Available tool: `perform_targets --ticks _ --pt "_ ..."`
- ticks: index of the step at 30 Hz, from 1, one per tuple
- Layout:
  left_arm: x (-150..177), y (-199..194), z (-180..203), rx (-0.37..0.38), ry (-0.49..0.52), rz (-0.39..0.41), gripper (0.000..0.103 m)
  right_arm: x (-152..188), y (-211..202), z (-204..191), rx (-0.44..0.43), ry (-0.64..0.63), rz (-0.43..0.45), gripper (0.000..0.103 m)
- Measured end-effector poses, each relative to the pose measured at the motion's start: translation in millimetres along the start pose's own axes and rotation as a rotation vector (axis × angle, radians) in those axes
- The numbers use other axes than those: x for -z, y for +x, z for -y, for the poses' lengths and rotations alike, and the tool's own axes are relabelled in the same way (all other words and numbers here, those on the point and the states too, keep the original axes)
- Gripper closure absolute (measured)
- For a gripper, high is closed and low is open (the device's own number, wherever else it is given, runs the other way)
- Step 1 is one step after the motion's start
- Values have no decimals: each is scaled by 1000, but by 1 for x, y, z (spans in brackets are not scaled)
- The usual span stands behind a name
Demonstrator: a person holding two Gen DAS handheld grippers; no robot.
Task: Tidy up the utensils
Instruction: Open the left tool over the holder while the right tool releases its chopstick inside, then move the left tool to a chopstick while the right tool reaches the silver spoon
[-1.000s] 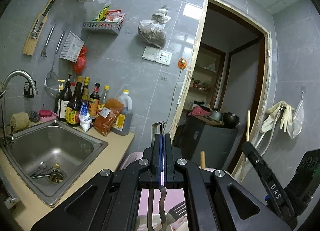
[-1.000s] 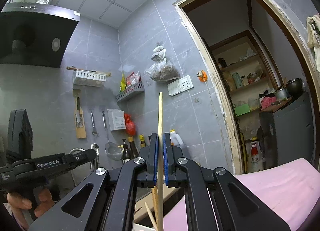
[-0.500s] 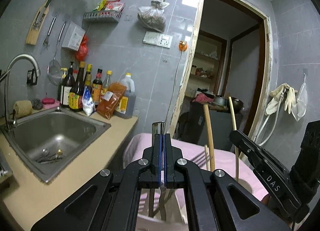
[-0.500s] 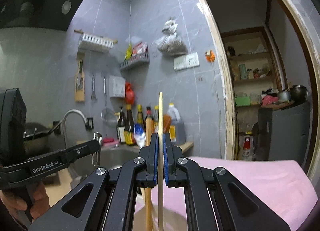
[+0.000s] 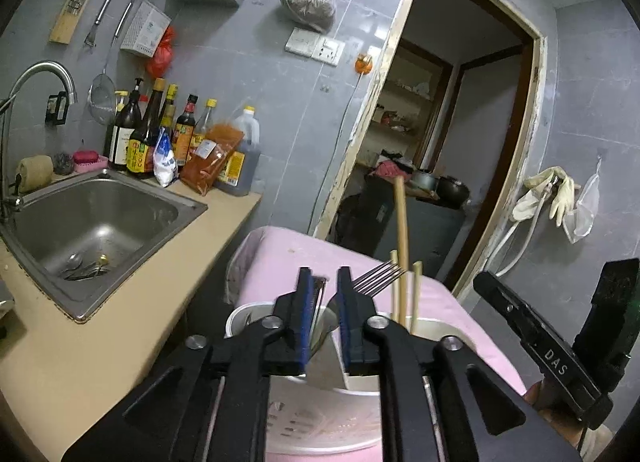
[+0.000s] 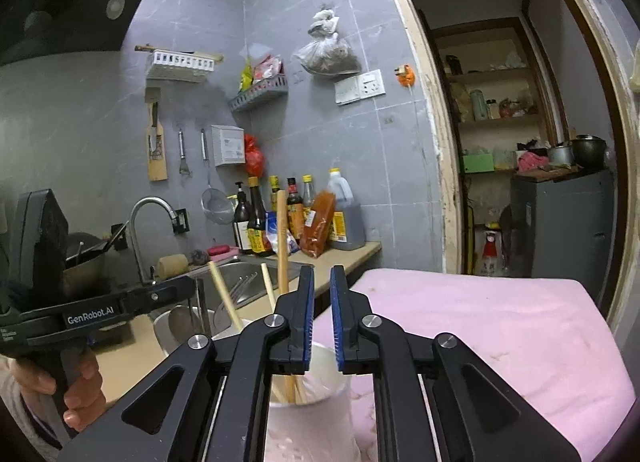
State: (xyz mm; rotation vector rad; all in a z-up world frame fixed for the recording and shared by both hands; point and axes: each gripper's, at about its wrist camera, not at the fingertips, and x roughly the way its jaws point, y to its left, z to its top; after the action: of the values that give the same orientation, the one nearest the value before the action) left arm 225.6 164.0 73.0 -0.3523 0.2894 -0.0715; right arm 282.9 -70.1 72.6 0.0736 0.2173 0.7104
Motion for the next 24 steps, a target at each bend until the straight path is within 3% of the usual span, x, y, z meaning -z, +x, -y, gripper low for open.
perform_targets --ticks 2,7,10,13,15,17,24 --pt "-2 -7 4 7 6 16 75 -2 -8 2 9 5 3 78" --pt "-8 -21 23 33 39 43 62 -10 -29 8 43 -4 -1 72" --pt "-8 -31 40 39 74 75 46 -14 -46 13 67 -11 8 54" --pt "-6 -36 56 44 108 84 36 -18 -65 17 108 -35 16 50" --pt "-3 -37 68 40 133 89 28 -19 -80 22 144 -44 20 41" --pt "2 -39 80 42 161 96 21 -19 -93 25 174 -52 27 27" --pt "23 -35 119 74 250 68 19 -19 -136 32 277 -107 35 17"
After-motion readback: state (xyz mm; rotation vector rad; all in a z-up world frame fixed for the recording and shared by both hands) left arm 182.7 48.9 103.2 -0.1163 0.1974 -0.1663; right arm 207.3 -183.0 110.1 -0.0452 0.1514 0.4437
